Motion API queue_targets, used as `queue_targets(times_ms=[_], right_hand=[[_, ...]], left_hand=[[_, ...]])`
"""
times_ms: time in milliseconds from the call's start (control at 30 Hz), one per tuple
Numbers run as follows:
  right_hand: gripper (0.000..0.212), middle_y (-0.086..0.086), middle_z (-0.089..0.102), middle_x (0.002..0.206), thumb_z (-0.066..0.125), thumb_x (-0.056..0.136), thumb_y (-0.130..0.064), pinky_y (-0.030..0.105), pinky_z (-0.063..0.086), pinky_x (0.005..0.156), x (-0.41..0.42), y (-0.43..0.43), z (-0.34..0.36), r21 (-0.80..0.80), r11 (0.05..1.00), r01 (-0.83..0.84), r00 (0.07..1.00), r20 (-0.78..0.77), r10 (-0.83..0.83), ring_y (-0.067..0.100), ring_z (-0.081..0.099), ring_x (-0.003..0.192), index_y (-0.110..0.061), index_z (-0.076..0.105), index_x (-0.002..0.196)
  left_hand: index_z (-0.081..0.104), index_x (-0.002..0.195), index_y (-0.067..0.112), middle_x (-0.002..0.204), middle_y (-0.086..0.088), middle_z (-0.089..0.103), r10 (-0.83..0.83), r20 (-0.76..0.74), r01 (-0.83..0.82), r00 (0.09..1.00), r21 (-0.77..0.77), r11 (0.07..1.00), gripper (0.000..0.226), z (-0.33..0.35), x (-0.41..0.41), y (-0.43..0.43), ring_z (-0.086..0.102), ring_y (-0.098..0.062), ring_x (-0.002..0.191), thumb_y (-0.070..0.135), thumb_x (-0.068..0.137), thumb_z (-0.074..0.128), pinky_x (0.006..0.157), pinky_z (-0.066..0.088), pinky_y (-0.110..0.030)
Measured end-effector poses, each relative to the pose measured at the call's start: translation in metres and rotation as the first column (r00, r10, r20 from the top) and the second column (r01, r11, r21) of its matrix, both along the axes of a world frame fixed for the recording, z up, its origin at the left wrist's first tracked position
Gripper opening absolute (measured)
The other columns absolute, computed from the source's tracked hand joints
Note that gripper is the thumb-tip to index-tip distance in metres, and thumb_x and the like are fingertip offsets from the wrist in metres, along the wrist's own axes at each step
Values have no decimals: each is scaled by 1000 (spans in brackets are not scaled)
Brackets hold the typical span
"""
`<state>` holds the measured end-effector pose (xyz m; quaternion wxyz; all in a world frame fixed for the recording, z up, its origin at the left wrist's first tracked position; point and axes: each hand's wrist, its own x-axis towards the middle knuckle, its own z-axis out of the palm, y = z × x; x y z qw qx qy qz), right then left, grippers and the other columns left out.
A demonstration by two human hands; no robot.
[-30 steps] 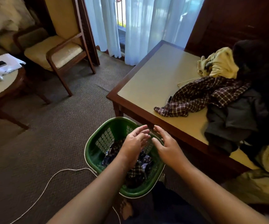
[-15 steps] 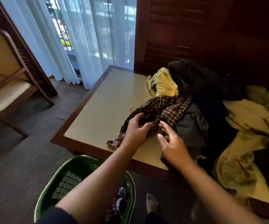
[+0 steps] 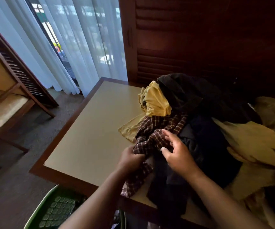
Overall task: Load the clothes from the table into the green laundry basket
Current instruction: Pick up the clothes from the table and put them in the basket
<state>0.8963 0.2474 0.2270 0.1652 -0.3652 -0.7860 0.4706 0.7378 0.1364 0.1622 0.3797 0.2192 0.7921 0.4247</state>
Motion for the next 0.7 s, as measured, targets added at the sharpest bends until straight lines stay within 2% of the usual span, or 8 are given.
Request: queue_targets(times_ms=[100, 233, 367, 433, 467, 533, 633, 700], right_hand=[[95, -5, 29, 161, 63, 77, 6, 29, 23, 124, -5, 16, -1, 95, 989, -112, 988, 121, 101, 8, 25, 148, -29, 28, 157], [115, 9, 10, 166, 80, 66, -16, 51, 24, 122, -14, 28, -5, 337, 939, -64, 983, 182, 2, 34, 14, 152, -32, 14, 159], [71, 10, 23, 163, 54, 78, -56, 54, 30, 118, -27, 34, 11, 308, 945, 113, 991, 37, -130, 35, 28, 147, -34, 42, 144], [43, 10, 49, 144, 54, 84, -44, 49, 40, 112, -33, 32, 22, 212, 971, 109, 993, -74, -95, 33, 48, 132, -26, 59, 122], [25, 6, 61, 126, 60, 88, -27, 43, 48, 103, -34, 33, 27, 143, 984, 107, 986, -142, -87, 32, 58, 117, -23, 61, 112], [30, -7, 66, 101, 65, 89, 4, 22, 53, 84, -38, 31, 46, -19, 992, 123, 967, -224, -124, 18, 67, 95, -21, 62, 104], [25, -15, 65, 90, 59, 99, -7, 9, 51, 70, -39, 27, 67, -294, 947, 129, 899, -368, -237, -3, 67, 84, -31, 59, 92], [23, -11, 66, 68, 61, 99, -13, 8, 49, 54, -39, 18, 68, -498, 865, 57, 882, -381, -277, -5, 66, 63, -28, 59, 81]], left_hand=[[76, 84, 17, 74, -5, 71, -9, 233, -44, 973, 222, 974, 27, 49, 7, -7, 66, -20, 68, 7, 60, 71, 61, 57, -36], [69, 95, 2, 86, -14, 67, -375, 361, 177, 854, 477, 861, 34, 104, -7, -31, 66, -24, 77, -10, 63, 70, 66, 56, -31], [66, 88, 2, 85, -8, 70, -704, 407, 367, 582, 641, 674, 29, 138, -15, -37, 67, -21, 79, -19, 69, 64, 71, 57, -28], [69, 88, 4, 88, -7, 72, -764, 405, 374, 502, 695, 615, 32, 142, -17, -38, 69, -21, 83, -20, 70, 61, 76, 58, -29], [71, 89, 3, 88, -10, 74, -727, 437, 316, 529, 693, 647, 32, 141, -18, -39, 71, -23, 83, -20, 69, 61, 77, 60, -31], [73, 100, 0, 97, -17, 76, -525, 547, 101, 652, 623, 776, 37, 134, -23, -40, 75, -29, 89, -20, 70, 64, 80, 63, -36], [61, 136, 25, 133, -14, 66, -161, 406, -82, 900, 520, 850, 78, 119, -32, -31, 72, -28, 113, -10, 68, 78, 91, 60, -38], [38, 153, 38, 144, 0, 56, -121, 189, 22, 974, 456, 890, 108, 118, -29, -22, 66, -19, 124, 8, 64, 92, 98, 58, -38]])
